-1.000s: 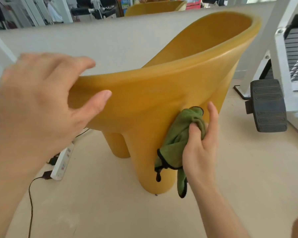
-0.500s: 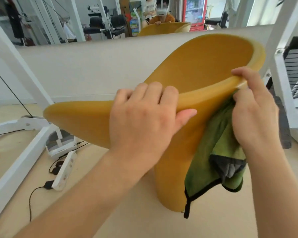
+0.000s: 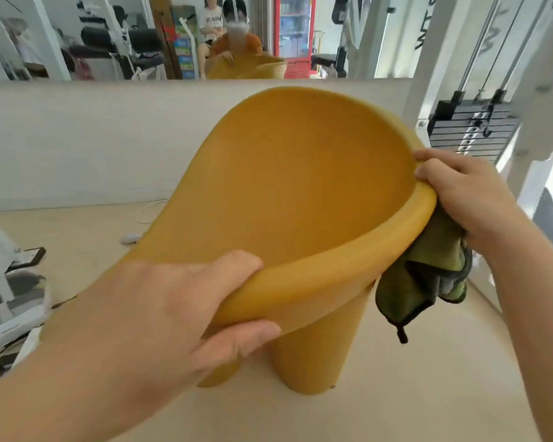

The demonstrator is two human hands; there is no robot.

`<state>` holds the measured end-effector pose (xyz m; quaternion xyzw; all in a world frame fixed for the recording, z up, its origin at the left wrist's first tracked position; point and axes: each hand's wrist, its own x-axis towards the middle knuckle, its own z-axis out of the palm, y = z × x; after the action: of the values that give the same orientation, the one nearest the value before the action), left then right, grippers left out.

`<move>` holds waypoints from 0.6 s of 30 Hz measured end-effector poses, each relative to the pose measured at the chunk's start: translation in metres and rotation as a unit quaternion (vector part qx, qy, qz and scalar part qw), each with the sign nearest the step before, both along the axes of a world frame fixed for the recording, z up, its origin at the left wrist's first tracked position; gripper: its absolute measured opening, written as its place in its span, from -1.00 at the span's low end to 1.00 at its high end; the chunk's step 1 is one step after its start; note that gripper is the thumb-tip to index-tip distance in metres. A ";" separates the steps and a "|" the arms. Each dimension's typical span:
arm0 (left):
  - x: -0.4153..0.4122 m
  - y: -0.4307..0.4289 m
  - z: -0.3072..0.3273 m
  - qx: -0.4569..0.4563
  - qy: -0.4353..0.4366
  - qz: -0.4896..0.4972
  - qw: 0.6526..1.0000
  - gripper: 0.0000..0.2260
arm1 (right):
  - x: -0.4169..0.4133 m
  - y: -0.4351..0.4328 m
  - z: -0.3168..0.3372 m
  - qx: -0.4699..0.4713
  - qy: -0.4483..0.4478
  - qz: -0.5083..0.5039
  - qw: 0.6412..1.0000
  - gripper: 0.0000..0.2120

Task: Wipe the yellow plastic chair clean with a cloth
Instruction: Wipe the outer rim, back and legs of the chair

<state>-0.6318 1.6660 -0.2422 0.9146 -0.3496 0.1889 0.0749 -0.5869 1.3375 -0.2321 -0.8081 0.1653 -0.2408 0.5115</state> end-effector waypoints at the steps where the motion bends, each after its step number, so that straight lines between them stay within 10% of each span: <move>1: 0.001 -0.003 0.003 0.023 0.004 -0.007 1.000 -0.58 | 0.000 0.001 0.002 0.019 0.007 -0.006 1.000 -0.65; 11: -0.048 -0.101 0.005 -0.043 0.082 0.069 0.993 -0.58 | -0.054 0.010 0.026 0.163 0.160 -0.058 0.972 -0.89; 18: -0.072 -0.198 0.039 -0.067 0.290 0.075 0.952 -0.63 | -0.100 -0.012 0.055 0.148 0.232 -0.054 0.960 -0.91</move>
<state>-0.7037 1.4677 -0.2030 0.9464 -0.2298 -0.0565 0.2199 -0.6869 1.3260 -0.1767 -0.7471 0.3567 -0.0468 0.5589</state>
